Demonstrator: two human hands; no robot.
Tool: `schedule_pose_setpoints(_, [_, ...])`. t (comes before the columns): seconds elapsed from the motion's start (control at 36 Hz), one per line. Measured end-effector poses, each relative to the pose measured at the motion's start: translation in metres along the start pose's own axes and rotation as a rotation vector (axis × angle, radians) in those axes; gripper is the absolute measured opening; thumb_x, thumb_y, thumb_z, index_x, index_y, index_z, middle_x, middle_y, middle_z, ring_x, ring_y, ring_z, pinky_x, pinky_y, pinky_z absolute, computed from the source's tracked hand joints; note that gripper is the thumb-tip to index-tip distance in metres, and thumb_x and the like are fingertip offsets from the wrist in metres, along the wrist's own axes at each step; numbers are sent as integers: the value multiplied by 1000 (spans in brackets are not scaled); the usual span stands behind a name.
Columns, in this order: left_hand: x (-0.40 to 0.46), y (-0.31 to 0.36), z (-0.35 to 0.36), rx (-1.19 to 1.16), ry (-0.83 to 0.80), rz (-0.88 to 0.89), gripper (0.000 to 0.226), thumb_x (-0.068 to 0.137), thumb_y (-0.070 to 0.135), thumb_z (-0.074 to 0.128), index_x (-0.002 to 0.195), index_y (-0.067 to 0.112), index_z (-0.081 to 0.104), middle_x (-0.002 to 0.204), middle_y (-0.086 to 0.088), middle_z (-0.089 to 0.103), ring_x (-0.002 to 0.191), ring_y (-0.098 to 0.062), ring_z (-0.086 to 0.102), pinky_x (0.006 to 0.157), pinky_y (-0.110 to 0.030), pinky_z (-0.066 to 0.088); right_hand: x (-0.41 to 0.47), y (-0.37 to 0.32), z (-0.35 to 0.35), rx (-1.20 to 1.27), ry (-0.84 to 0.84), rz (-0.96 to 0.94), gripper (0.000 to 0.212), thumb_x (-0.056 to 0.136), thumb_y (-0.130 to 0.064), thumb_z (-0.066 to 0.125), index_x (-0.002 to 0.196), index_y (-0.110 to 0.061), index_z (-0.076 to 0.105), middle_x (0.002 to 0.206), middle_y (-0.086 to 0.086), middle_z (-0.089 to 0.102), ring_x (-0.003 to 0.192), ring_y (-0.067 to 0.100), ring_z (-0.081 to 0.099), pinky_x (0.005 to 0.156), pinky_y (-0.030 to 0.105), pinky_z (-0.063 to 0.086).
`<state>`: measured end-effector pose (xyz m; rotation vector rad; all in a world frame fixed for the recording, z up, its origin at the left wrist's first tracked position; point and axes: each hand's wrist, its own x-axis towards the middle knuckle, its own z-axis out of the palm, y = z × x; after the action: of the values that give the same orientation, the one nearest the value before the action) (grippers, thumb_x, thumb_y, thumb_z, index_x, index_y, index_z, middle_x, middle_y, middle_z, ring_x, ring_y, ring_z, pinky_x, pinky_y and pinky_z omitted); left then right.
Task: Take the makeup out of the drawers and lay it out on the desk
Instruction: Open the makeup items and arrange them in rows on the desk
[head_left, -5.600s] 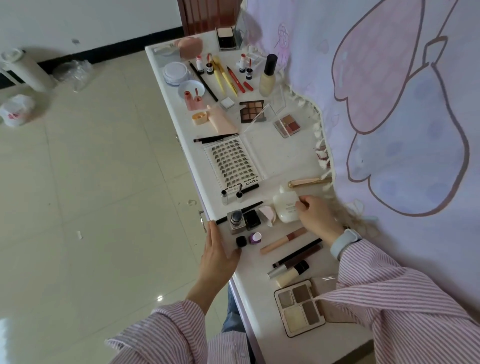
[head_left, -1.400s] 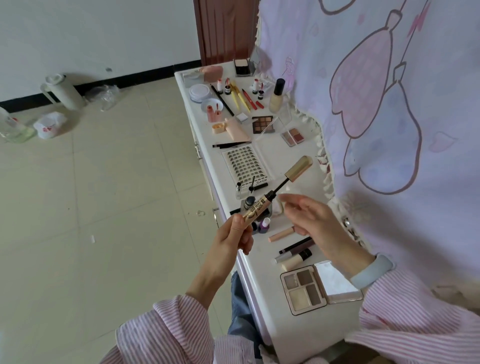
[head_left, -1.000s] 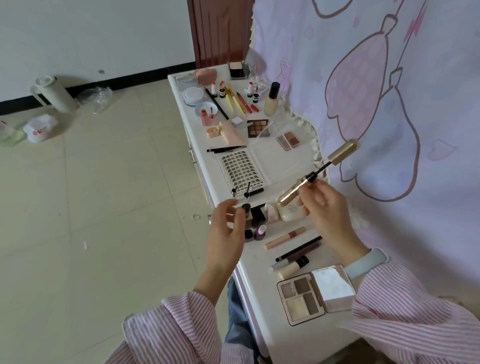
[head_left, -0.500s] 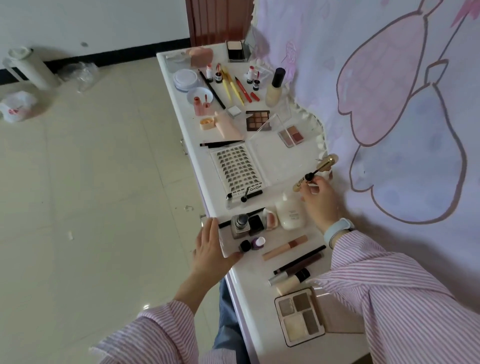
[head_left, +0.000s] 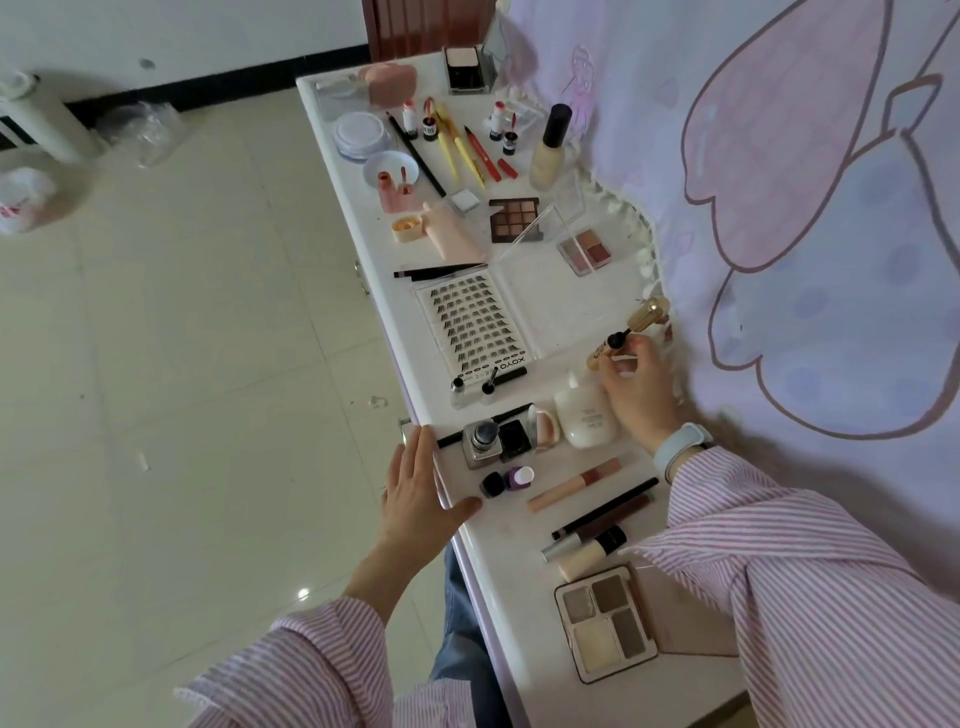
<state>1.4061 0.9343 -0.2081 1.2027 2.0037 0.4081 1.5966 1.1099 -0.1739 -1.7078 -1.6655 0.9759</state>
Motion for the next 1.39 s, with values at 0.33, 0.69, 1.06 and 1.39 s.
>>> schedule_pose_setpoints(0.33, [-1, 2, -3, -35, -7, -7, 102, 79, 39, 70, 149, 17, -1, 157, 4, 5, 143, -18, 1, 116, -36, 13, 1, 2, 0, -1, -6, 3, 25, 89, -13, 56, 113, -6, 52, 109, 6, 61, 93, 20, 58, 82, 28, 45])
schedule_pose_setpoints(0.69, [-2, 2, -4, -59, -6, -2, 102, 79, 38, 71, 149, 16, 0, 156, 2, 9, 143, -19, 5, 117, -35, 13, 2, 4, 1, 16, 2, 15, 21, 88, -15, 57, 107, -8, 52, 98, 1, 59, 89, 17, 58, 76, 23, 42])
schedule_pose_setpoints(1.06, [-1, 0, -4, -81, -5, 6, 102, 78, 38, 72, 149, 18, 1, 156, 3, 11, 142, -17, 7, 116, -35, 14, 1, 3, 3, 49, 7, 49, 32, 87, -18, 61, 115, -8, 50, 107, 1, 58, 91, 14, 56, 74, 19, 39])
schedule_pose_setpoints(1.39, [-5, -1, -2, -72, -2, 8, 99, 80, 40, 69, 149, 20, 1, 156, 2, 11, 142, -21, 8, 116, -37, 16, -42, 4, -17, -68, 78, 66, 20, 90, -7, 52, 109, -1, 54, 100, 5, 55, 89, 14, 52, 74, 22, 39])
